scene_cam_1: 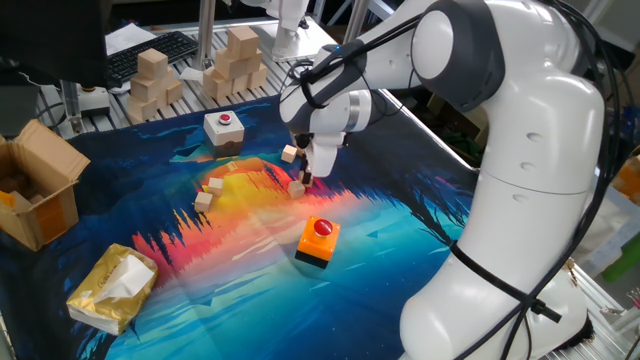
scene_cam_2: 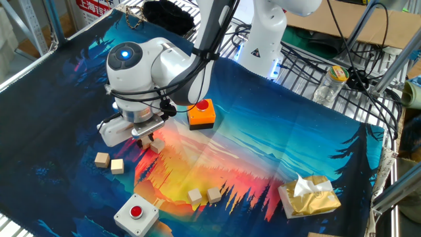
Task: Stack the blocks into a pyramid shape
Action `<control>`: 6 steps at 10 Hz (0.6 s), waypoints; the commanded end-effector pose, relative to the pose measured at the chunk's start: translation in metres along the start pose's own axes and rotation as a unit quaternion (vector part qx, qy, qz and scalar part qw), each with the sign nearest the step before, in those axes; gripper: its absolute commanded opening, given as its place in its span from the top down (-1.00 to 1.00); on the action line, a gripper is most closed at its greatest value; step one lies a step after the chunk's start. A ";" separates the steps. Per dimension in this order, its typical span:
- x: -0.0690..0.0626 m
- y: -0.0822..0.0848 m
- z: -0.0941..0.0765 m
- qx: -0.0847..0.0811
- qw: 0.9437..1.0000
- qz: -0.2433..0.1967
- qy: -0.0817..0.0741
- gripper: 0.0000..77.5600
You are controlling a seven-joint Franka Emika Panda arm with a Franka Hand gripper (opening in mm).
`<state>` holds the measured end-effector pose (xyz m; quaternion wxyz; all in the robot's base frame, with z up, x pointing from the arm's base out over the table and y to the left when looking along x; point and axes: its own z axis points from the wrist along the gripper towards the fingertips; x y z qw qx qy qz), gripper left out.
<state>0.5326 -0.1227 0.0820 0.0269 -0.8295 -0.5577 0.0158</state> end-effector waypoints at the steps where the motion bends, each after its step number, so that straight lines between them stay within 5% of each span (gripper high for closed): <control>1: 0.000 0.000 -0.003 0.004 1.000 -0.018 -0.005 0.97; 6: -0.001 -0.010 0.000 0.011 0.997 -0.070 -0.005 0.97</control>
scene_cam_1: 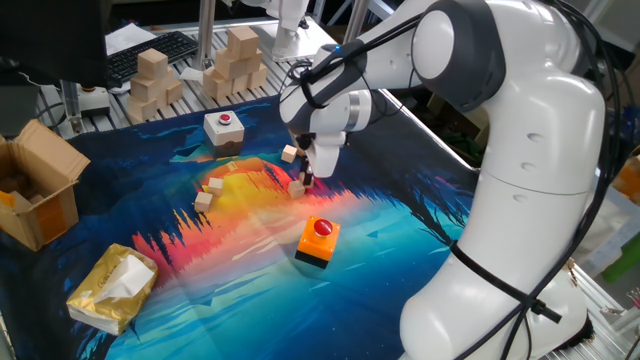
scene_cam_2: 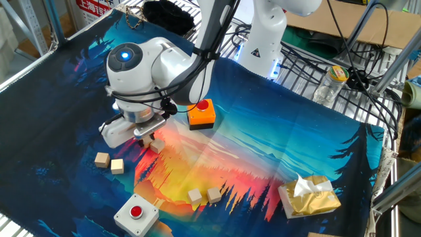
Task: Stack the blocks into a pyramid shape
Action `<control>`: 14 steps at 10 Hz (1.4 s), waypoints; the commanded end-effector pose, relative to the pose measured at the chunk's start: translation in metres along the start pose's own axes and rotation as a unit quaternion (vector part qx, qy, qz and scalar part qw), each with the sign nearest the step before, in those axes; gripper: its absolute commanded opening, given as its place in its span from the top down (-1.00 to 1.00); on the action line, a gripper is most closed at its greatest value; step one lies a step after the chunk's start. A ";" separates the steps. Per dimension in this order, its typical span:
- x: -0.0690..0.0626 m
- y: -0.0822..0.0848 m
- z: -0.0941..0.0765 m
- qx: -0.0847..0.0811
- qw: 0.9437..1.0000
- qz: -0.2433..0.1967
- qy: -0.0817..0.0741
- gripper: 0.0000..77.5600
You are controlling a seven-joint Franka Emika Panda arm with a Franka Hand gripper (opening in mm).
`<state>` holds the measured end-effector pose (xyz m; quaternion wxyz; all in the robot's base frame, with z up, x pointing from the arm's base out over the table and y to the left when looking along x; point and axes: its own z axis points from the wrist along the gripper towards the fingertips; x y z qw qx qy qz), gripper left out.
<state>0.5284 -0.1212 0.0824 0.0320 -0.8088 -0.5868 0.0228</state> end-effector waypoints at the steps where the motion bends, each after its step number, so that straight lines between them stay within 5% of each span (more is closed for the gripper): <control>1: 0.000 -0.007 0.000 0.003 0.999 -0.040 -0.001 0.97; 14: 0.001 -0.006 0.004 0.010 0.997 -0.074 0.010 0.97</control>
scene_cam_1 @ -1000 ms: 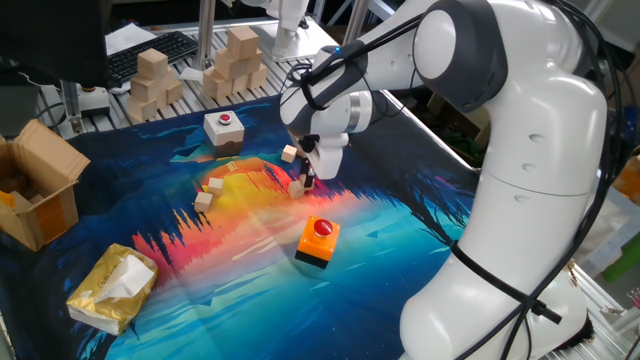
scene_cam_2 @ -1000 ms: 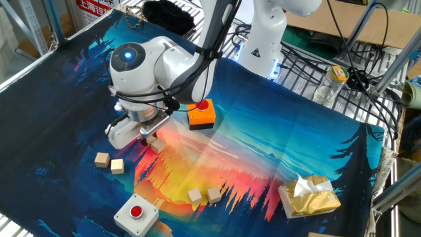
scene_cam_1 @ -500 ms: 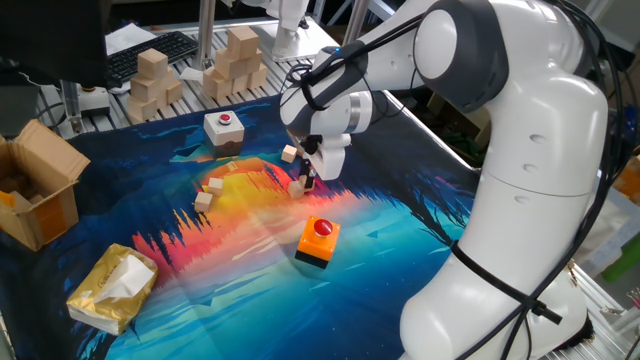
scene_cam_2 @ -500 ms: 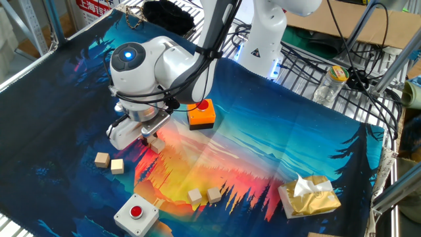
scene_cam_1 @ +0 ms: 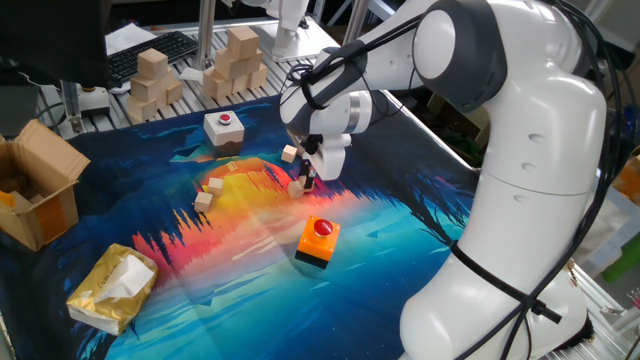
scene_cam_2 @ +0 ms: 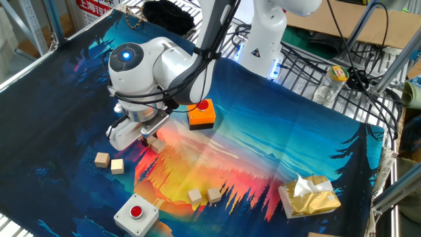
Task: Stack the blocks into a pyramid shape
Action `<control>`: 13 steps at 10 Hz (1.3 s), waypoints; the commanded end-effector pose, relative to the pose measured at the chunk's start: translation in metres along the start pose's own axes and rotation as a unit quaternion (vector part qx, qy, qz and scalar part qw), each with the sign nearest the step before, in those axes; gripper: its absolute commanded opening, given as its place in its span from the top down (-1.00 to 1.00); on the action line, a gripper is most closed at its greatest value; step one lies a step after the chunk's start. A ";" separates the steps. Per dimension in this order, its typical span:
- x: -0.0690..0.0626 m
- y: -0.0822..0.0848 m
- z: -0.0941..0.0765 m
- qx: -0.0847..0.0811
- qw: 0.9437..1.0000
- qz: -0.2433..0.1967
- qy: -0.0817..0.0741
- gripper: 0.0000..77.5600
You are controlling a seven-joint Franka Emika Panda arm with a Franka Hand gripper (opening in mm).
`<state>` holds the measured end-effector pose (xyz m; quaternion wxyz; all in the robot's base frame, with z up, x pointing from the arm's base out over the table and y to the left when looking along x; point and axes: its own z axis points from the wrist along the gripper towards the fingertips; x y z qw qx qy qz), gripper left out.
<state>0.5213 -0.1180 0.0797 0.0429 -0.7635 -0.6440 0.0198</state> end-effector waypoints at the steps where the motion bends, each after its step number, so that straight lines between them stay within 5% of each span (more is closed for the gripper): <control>1: 0.000 0.002 0.001 0.004 1.000 -0.001 0.005 0.97; 8: -0.001 -0.001 0.005 0.024 1.000 -0.019 0.004 0.97; 13: -0.001 0.000 0.005 0.015 1.000 -0.004 0.006 0.97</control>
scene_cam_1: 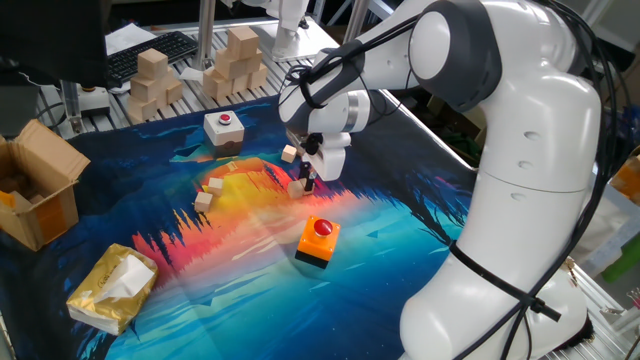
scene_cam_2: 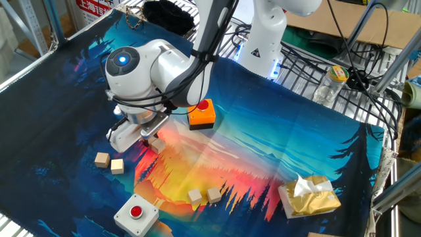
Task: Stack the blocks into a pyramid shape
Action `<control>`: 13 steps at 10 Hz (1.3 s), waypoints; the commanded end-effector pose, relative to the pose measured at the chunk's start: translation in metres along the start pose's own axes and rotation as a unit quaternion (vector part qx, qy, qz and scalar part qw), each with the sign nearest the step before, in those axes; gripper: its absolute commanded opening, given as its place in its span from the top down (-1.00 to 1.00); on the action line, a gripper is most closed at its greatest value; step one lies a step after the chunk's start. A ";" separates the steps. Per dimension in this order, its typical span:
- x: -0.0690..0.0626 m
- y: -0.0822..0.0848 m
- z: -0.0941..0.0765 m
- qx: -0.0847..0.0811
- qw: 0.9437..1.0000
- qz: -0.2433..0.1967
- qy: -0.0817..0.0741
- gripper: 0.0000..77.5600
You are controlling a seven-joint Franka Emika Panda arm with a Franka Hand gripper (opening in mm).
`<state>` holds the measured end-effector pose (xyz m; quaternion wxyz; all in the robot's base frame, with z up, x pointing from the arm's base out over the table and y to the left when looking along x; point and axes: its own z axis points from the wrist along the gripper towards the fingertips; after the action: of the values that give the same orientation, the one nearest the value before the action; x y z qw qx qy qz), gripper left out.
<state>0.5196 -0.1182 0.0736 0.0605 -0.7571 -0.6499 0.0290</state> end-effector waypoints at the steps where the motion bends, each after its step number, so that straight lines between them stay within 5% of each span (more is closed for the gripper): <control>1: 0.000 0.001 -0.001 -0.004 1.000 0.004 0.002 0.97; 13: 0.000 0.000 -0.002 -0.002 1.000 0.006 0.001 0.97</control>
<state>0.5192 -0.1181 0.0741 0.0606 -0.7601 -0.6464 0.0279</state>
